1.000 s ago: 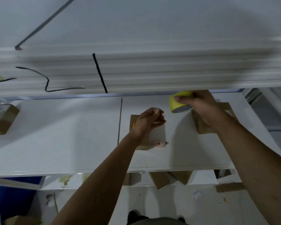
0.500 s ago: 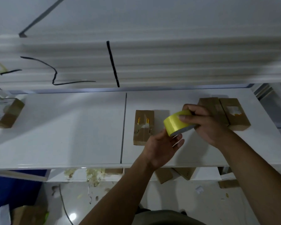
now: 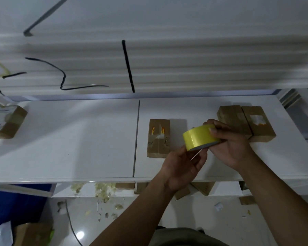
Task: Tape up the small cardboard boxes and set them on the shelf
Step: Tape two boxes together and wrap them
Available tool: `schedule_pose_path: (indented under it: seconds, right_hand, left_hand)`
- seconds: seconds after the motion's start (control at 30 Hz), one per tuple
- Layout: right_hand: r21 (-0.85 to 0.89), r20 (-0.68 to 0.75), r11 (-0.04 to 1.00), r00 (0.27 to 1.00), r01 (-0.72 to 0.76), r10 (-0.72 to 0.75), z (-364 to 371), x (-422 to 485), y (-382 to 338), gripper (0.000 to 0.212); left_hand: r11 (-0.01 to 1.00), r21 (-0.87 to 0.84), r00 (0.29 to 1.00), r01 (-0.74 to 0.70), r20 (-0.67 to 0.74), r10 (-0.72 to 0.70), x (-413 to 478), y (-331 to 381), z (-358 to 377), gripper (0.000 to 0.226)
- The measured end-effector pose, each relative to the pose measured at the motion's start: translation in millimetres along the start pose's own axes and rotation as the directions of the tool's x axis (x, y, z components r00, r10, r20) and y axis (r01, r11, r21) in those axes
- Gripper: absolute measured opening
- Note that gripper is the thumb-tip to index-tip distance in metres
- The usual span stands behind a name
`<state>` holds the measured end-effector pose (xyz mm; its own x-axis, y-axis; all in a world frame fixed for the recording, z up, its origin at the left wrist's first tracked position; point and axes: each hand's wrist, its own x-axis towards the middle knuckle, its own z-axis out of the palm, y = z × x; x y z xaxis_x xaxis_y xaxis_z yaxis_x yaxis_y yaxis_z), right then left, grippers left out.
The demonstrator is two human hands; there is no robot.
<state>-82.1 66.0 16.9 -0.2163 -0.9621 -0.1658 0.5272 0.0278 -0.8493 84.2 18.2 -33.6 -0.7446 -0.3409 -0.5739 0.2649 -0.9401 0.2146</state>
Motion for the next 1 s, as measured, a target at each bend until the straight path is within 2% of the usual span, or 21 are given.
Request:
schedule_pose_path:
  seconds: [0.07,0.13,0.27,0.33,0.4,0.47,0.57,0.63,0.73,0.83,1.0]
  right_hand:
    - [0.034,-0.023,0.999,1.000,0.007,-0.006,-2.6,-1.5,1.6,0.003]
    - [0.000,-0.035,1.000,0.999,0.014,-0.014,-4.6,-2.0,1.6,0.005]
    - [-0.049,0.035,0.999,0.999,0.008,-0.006,-7.4,-3.3,2.3,0.010]
    - [-0.130,0.058,0.991,0.998,0.023,-0.016,-12.0,-5.4,1.0,0.014]
    - [-0.284,0.065,0.958,0.998,0.039,-0.021,-16.0,-8.7,-3.0,0.026]
    - [-0.367,0.041,0.930,0.999,0.008,0.007,-15.9,-12.9,-5.8,0.029]
    - [-0.512,0.029,0.859,0.998,-0.027,0.049,-3.7,-21.4,-6.3,0.045]
    - [-0.639,0.060,0.768,0.998,0.044,-0.008,4.8,-25.4,-3.7,0.046]
    - [-0.680,0.125,0.707,0.981,0.191,-0.145,10.1,-28.5,-1.7,0.028]
    - [-0.690,0.206,0.658,0.953,0.301,-0.221,17.3,-33.4,-4.0,0.018]
    - [-0.728,0.273,0.544,0.904,0.418,-0.329,38.0,-41.6,-4.6,0.022]
  left_hand:
    - [1.000,0.013,1.000,-0.015,-0.006,0.015,-1.5,0.1,0.5,0.037]
    - [0.999,0.023,1.000,-0.030,0.010,0.030,-0.7,0.7,-0.5,0.040]
    - [0.998,0.016,0.997,-0.056,0.052,0.055,-4.4,6.3,-2.6,0.049]
    - [0.994,0.014,0.992,-0.104,0.076,0.103,-5.9,10.0,-3.0,0.051]
    - [0.962,0.121,0.969,-0.244,0.080,0.235,-5.1,13.6,-5.6,0.055]
    - [0.851,0.334,0.912,-0.406,0.087,0.401,-6.8,17.5,-8.1,0.065]
    - [0.541,0.642,0.787,-0.543,0.164,0.595,-15.4,18.0,-6.5,0.048]
    - [0.364,0.725,0.714,-0.584,0.245,0.656,-23.6,14.1,-2.7,0.044]
    - [0.151,0.784,0.590,-0.602,0.310,0.745,-37.7,11.2,5.6,0.046]
    - [0.058,0.764,0.516,-0.642,0.375,0.770,-49.8,15.6,13.7,0.030]
    - [0.043,0.740,0.470,-0.671,0.379,0.797,-63.6,25.8,29.3,0.007]
